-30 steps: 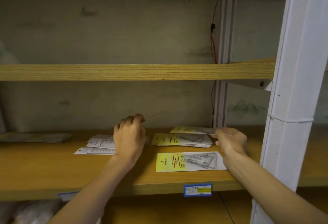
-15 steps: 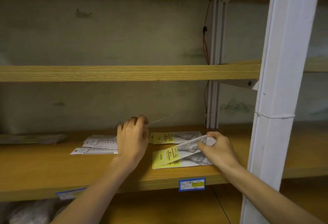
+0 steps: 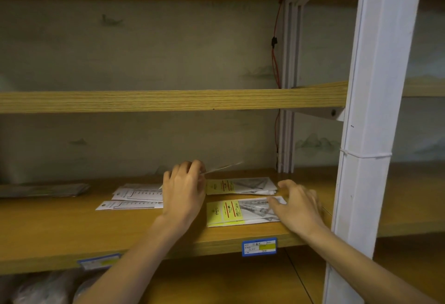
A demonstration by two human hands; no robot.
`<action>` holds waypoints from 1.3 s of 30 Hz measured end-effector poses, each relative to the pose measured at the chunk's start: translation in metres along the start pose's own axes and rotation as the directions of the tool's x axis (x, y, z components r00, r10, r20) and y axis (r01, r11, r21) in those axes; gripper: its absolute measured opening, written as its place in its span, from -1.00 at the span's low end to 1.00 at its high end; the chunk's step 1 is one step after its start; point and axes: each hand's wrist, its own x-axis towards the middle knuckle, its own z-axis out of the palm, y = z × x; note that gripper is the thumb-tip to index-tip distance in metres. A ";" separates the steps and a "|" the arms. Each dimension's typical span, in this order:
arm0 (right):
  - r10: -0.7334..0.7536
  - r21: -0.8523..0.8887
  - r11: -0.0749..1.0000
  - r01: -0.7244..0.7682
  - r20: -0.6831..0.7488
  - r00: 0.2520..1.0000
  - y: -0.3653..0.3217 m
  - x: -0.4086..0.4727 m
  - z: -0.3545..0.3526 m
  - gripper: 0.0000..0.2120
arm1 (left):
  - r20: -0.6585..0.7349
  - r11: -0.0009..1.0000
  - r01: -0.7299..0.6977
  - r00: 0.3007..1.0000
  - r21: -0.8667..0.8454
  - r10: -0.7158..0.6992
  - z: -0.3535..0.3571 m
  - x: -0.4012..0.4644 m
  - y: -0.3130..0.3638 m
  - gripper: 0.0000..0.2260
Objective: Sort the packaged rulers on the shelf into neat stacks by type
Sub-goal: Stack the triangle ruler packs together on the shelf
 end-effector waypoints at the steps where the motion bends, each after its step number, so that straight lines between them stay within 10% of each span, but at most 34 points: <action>1: -0.008 0.080 0.997 0.009 -0.019 1.000 -0.002 0.001 -0.001 -0.58 | -0.001 1.000 -0.015 1.000 0.005 0.015 0.000 -0.001 0.001 -0.78; 7: 0.122 0.662 0.740 -0.119 0.042 0.992 -0.029 0.019 -0.015 -0.74 | 0.018 0.987 -0.160 0.987 0.005 0.160 0.008 -0.004 0.011 -0.75; 18: 0.266 0.743 0.633 -0.216 0.053 0.963 -0.032 0.036 -0.014 -0.67 | -0.023 0.936 -0.342 0.940 -0.086 0.341 0.013 -0.007 0.023 -0.62; 30: 0.211 0.612 0.745 -0.265 0.160 0.964 -0.007 0.032 -0.014 -0.73 | -0.005 0.981 -0.187 0.982 -0.044 0.187 0.011 0.002 0.005 -0.55; 39: -0.035 0.082 0.996 0.028 0.091 0.995 0.008 0.030 -0.005 -0.60 | 0.034 0.986 -0.165 0.986 -0.029 0.166 0.021 0.006 -0.003 -0.61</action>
